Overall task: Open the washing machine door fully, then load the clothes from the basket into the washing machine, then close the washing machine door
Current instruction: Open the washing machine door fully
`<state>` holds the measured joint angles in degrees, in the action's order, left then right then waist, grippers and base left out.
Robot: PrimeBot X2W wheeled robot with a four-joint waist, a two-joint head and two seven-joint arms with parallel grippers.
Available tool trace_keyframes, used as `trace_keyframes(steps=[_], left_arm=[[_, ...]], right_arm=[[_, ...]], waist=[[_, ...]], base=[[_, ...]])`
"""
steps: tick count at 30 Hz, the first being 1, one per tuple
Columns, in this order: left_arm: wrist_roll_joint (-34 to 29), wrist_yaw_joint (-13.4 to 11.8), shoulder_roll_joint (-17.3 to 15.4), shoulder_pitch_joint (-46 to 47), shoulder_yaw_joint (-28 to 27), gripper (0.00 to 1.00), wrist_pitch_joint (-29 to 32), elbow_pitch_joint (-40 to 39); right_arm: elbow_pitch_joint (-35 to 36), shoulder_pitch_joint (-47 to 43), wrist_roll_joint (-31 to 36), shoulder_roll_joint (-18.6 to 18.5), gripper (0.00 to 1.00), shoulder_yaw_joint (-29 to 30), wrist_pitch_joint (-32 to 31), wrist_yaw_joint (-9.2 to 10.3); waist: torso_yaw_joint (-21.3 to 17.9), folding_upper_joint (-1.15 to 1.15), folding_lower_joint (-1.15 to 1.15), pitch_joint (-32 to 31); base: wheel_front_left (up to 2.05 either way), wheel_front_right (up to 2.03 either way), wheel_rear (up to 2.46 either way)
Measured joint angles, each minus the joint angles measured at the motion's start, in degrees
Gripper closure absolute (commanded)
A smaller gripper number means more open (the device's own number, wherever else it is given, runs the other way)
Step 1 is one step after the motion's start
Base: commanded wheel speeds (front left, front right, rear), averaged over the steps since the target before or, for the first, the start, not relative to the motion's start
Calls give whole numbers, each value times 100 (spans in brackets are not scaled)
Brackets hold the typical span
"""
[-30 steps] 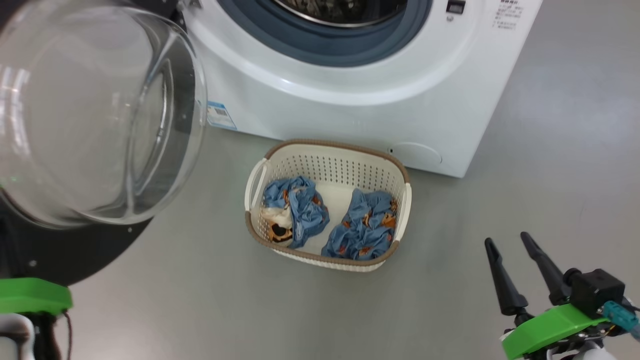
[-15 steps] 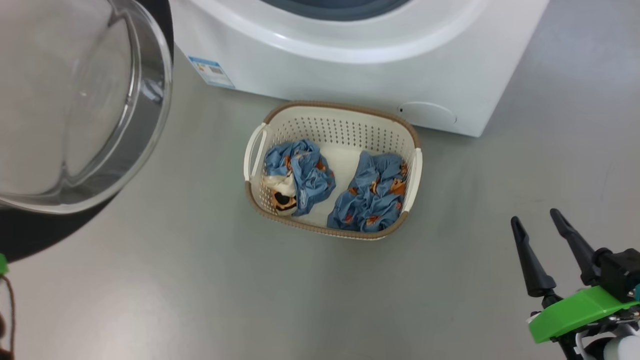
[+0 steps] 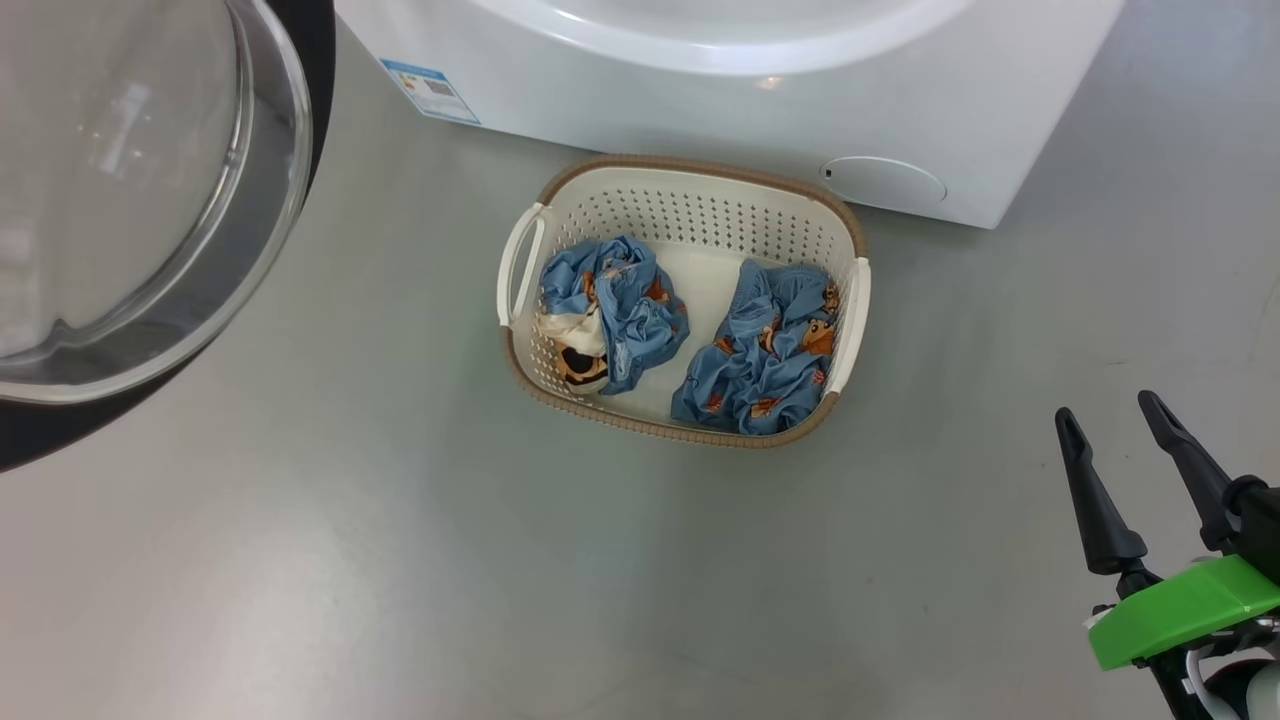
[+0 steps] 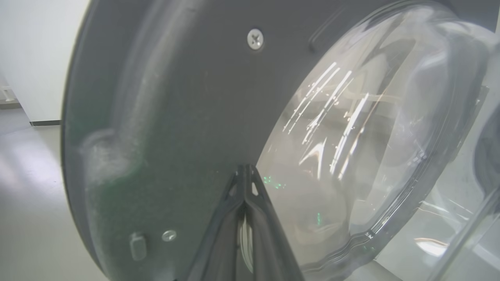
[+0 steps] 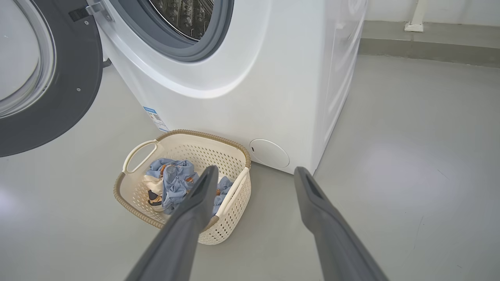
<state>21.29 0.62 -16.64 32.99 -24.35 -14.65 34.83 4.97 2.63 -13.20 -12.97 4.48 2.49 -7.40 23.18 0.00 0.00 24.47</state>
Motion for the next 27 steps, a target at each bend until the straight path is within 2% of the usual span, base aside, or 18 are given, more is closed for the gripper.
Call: trace_keyframes(steps=[16,27], left_arm=[[-548,175,176,132,-178,100,-5,7],[-898,501,285,-218,271,100,-4,-152]], right_arm=[[-109,-2,2,22,0,-18,1,0],[-533,2,-35,266,0,-144,338,0]], waist=[[28,0,0,-169],[-39,0,0,-660]], base=[[0,0,0],[0,0,0]])
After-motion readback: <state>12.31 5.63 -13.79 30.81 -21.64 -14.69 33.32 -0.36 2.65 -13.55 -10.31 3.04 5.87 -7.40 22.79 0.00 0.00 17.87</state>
